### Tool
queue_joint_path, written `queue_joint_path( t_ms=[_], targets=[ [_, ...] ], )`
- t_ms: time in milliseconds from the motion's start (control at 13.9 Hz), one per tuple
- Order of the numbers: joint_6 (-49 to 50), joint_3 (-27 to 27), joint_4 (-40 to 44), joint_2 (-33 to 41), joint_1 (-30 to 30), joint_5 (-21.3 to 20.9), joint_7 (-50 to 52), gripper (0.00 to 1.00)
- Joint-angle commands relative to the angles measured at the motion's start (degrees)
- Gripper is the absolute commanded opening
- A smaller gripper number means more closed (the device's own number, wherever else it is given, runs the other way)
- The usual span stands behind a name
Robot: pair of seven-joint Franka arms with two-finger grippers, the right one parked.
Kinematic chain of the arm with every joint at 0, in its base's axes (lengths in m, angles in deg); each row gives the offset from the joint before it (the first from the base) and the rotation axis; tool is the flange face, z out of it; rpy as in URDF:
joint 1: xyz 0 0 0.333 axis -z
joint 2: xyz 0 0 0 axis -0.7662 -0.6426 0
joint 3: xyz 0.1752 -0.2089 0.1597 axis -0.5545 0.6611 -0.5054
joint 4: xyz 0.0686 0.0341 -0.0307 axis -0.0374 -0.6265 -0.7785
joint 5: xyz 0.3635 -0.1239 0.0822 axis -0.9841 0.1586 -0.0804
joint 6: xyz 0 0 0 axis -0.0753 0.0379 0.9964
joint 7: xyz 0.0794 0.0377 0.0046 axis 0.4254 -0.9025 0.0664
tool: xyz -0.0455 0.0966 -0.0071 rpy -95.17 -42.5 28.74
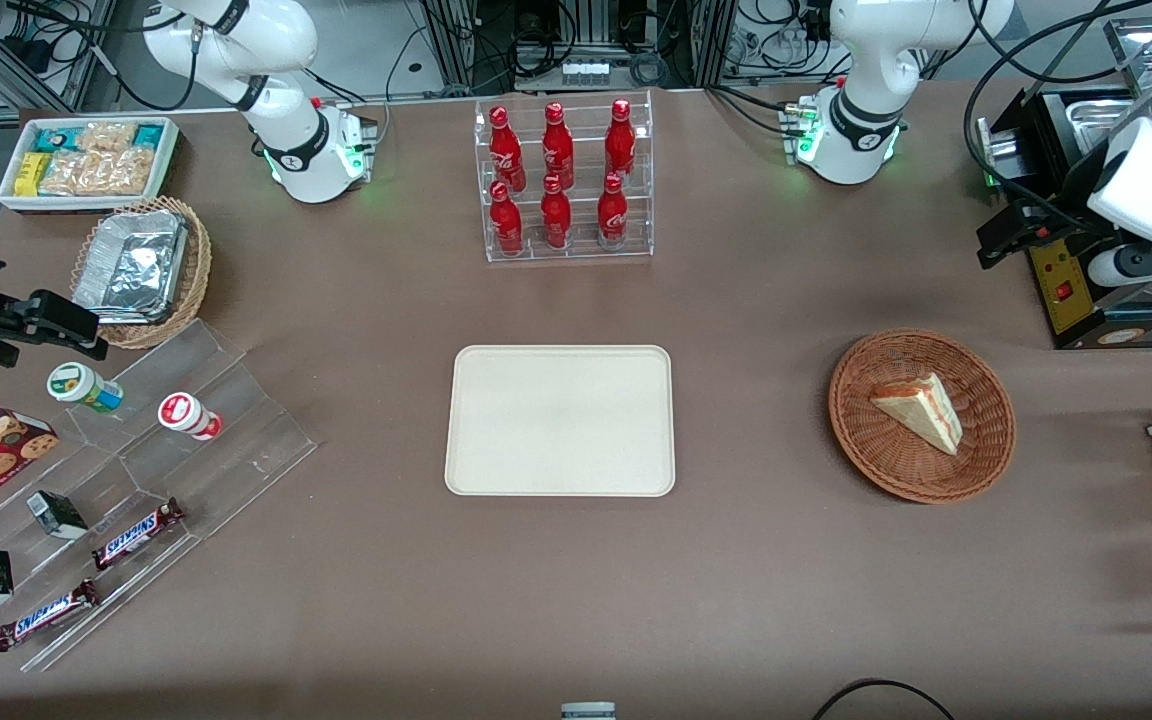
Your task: Place sandwich from basket to tray
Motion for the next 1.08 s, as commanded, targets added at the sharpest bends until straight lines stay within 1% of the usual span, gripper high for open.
queue_joint_path(
  t_ms=[0,648,792,1008],
  targets=[
    [-0.7,-0.3,-1.4,1.7,0.6,-0.6,1.0,1.00],
    [-0.9,-0.3,-0.2,-1.0,0.1,-0.8,2.0,1.00],
    [-0.9,-0.4,-0.9,-1.8,-0.8,-1.0,2.1,1.00],
    [-1.3,-0.5,-1.4,-3.6,-4.0,-0.6,2.6,1.00]
  ],
)
